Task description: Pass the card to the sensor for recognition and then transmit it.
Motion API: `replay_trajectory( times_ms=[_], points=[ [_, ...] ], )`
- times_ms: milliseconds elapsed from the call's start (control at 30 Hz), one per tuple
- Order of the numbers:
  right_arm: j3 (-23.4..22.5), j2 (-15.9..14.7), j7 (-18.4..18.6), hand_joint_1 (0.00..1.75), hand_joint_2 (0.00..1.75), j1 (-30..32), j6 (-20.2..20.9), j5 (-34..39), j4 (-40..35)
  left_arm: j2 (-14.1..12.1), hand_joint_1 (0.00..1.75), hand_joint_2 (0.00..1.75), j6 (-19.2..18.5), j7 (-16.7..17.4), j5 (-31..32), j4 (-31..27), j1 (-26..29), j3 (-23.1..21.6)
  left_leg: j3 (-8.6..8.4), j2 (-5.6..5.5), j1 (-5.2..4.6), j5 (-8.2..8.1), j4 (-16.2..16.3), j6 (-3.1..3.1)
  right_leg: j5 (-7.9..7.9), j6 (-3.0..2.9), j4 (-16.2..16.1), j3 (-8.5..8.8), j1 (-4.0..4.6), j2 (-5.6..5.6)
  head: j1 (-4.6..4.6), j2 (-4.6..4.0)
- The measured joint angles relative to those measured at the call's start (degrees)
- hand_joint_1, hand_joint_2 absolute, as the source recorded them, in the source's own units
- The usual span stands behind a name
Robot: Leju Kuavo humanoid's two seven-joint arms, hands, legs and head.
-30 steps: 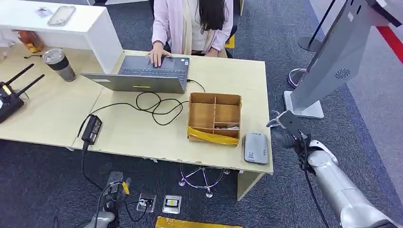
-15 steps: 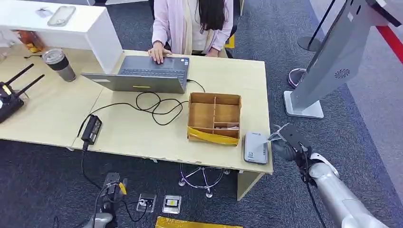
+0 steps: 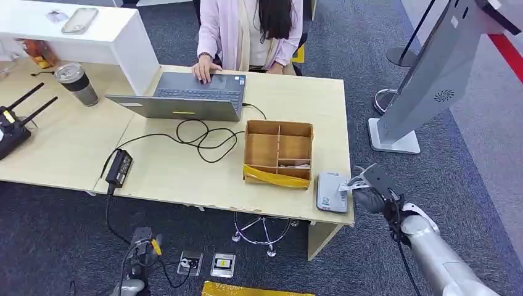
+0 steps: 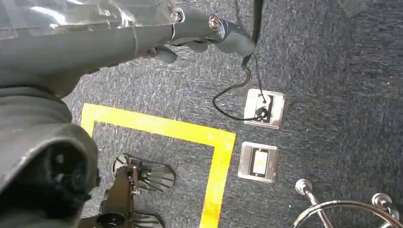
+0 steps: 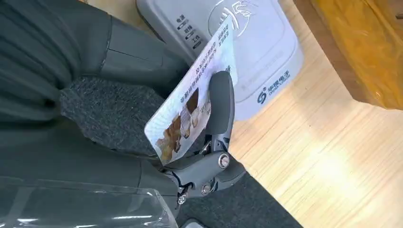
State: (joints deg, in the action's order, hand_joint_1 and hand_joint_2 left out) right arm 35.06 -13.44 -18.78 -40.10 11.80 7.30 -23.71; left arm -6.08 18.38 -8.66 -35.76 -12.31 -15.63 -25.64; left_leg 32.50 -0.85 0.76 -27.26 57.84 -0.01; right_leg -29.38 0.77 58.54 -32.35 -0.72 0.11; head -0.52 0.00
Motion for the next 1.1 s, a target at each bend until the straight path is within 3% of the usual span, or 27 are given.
replay_trajectory(
  times_ms=[400,800,1100],
  points=[
    [0.6,0.5,-0.8,1.75,1.75,0.1,0.0,0.0,0.4,0.0,0.00,0.00,0.7,-0.2,-0.3,0.0,0.3,0.0,0.00,0.00,0.01,0.00,0.0,0.00,0.01,0.00,0.0,0.04,0.01,0.00,0.00,0.00],
    [0.9,3.0,-0.7,1.75,1.75,-6.0,-1.2,0.2,-0.6,0.2,0.00,0.00,-1.3,-0.4,1.7,0.0,-0.2,0.0,0.00,0.00,0.01,0.02,0.0,0.00,0.02,-0.01,0.0,0.03,0.01,0.00,0.00,0.00],
    [1.6,7.6,1.8,1.75,1.75,-12.9,-4.4,-3.8,-0.9,0.6,0.00,0.00,-2.5,0.8,4.2,0.0,-1.5,-0.9,-0.01,0.04,0.01,0.05,0.0,-0.05,0.04,-0.03,0.1,0.00,0.01,0.03,0.00,0.00]
  ],
)
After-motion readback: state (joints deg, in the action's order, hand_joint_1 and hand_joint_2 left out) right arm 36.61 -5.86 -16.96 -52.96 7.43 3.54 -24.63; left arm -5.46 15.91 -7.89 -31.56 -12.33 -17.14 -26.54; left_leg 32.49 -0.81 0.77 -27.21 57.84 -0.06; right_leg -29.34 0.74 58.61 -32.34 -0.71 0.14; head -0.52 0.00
